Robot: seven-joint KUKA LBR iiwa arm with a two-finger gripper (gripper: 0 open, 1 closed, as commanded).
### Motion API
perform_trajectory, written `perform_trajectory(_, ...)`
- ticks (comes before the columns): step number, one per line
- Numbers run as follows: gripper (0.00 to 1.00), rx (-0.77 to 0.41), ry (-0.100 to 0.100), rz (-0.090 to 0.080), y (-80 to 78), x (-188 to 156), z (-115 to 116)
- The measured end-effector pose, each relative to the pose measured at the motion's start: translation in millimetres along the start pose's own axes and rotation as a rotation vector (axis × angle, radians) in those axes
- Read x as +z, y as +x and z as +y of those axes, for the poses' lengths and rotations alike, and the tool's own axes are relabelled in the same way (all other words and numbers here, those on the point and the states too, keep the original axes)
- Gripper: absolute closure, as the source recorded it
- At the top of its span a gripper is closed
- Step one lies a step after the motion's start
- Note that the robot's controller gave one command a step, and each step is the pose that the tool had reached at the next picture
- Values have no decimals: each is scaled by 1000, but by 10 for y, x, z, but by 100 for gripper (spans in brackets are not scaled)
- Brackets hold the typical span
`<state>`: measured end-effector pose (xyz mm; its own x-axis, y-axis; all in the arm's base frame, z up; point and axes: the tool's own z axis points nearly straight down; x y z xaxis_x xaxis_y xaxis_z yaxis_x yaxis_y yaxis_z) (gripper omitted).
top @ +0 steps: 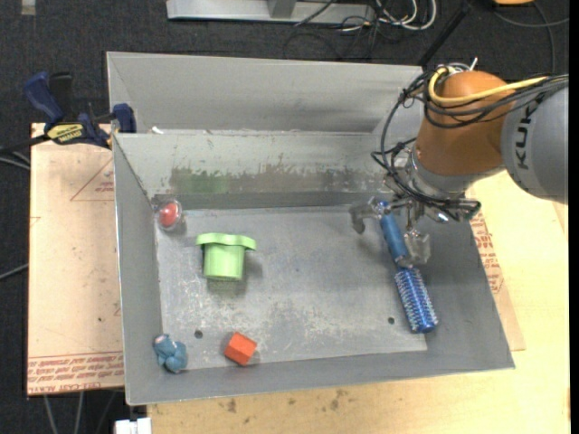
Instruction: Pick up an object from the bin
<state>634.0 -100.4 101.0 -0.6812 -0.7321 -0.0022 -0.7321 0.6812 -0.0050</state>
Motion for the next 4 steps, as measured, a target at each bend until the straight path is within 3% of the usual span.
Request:
perform_trajectory(1, 0, -461, -10, -7, 289, 9, -72)
perform_trajectory(2, 0, -917, -9, -13, 83, 306, 65)
perform_trajectory(3, 0, -1545, -10, -15, 232, 308, 208)
perform_trajectory(4, 100, -1541, -6, -11, 253, 313, 182)
